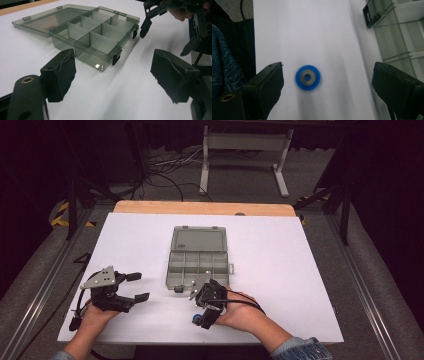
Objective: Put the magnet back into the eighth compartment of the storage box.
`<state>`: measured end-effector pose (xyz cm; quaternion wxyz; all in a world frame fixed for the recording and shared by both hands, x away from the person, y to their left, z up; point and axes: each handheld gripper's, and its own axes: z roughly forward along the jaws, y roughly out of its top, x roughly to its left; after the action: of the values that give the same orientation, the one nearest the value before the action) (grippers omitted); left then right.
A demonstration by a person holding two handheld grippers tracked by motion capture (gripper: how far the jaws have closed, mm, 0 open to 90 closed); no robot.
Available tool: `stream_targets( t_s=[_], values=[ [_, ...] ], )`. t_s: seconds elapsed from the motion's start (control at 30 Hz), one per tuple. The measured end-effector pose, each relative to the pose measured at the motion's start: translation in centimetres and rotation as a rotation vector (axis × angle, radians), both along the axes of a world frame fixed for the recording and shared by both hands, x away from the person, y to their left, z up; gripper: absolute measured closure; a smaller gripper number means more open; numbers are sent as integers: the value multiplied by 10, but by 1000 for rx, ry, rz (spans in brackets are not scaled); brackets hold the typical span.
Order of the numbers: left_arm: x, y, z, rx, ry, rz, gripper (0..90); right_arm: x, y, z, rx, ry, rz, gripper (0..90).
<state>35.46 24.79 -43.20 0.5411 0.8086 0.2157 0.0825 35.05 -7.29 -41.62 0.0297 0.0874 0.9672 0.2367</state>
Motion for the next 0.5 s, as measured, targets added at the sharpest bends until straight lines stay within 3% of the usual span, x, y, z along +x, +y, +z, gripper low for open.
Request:
stream_targets(
  t_s=[0.5],
  values=[
    [0, 0, 0, -1, 1, 0, 205, -10, 7, -15, -45, 39, 19, 128]
  ],
)
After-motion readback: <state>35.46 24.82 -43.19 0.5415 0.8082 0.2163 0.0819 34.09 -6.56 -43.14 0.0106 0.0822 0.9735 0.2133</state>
